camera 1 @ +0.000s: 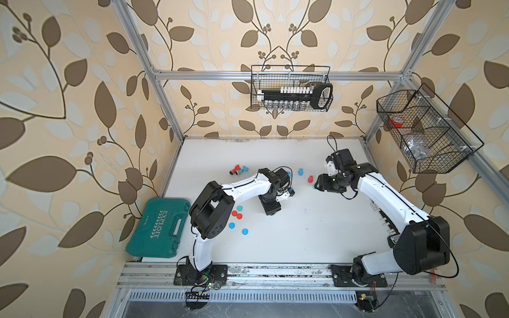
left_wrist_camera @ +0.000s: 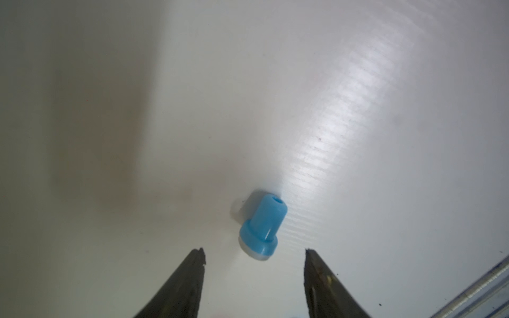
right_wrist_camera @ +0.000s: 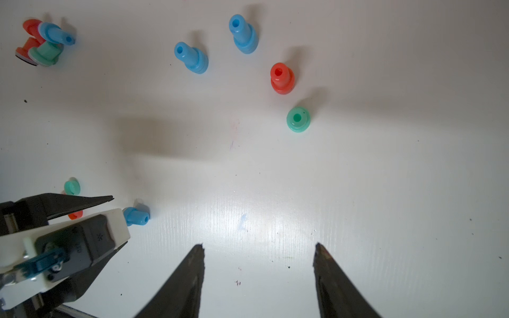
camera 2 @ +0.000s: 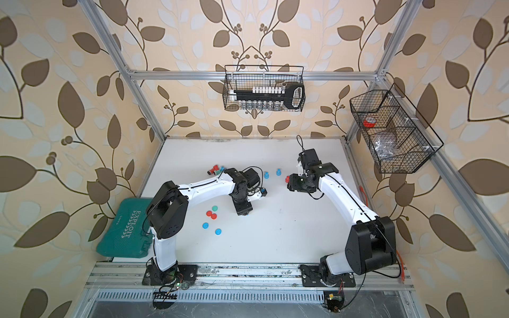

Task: Close the stamp cap
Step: Pick up the stamp from the center of the board.

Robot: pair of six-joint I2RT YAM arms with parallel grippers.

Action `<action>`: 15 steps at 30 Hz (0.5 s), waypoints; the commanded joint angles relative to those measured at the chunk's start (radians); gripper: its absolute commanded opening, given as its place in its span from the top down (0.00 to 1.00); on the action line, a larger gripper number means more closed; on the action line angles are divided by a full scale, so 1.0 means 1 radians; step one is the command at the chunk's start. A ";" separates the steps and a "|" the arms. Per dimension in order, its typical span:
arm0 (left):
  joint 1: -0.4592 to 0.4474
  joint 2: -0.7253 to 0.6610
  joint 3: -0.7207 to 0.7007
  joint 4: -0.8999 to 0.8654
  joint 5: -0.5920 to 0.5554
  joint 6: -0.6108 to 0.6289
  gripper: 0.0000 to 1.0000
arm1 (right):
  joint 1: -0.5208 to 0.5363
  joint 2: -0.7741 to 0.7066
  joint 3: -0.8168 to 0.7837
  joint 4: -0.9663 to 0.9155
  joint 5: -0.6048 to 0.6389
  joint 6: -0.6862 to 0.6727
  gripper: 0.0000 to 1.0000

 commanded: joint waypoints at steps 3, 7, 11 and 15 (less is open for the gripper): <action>0.007 -0.059 -0.032 -0.031 0.031 0.005 0.41 | -0.003 0.000 -0.019 0.006 -0.021 0.010 0.41; 0.007 -0.047 -0.040 -0.008 0.018 -0.007 0.41 | -0.003 0.006 -0.016 0.008 -0.025 0.011 0.41; 0.006 -0.018 -0.038 0.018 0.007 -0.012 0.42 | -0.004 0.011 -0.017 0.009 -0.030 0.013 0.41; 0.007 0.009 -0.026 0.036 0.011 -0.013 0.43 | -0.004 0.012 -0.020 0.009 -0.034 0.013 0.41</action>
